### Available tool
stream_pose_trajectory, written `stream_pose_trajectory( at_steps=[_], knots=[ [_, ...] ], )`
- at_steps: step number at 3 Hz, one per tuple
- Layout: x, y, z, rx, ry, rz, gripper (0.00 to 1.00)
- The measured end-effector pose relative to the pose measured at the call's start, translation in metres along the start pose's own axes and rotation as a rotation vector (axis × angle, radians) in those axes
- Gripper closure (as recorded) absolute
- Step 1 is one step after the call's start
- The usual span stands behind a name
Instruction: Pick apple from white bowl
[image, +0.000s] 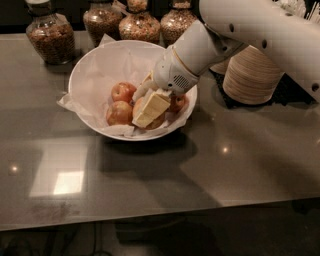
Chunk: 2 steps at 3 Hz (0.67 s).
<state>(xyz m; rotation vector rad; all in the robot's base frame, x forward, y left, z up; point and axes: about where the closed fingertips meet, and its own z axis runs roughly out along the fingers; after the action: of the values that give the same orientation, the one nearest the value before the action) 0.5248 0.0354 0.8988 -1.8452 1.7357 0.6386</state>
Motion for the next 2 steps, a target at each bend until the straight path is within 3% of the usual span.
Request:
stream_pose_trajectory(
  at_steps=[1,2],
  knots=[
    [-0.008,-0.001,-0.009,-0.01,-0.073,-0.022,1.0],
    [-0.025,-0.006,-0.025,-0.027,-0.195,-0.069,1.0]
  ],
)
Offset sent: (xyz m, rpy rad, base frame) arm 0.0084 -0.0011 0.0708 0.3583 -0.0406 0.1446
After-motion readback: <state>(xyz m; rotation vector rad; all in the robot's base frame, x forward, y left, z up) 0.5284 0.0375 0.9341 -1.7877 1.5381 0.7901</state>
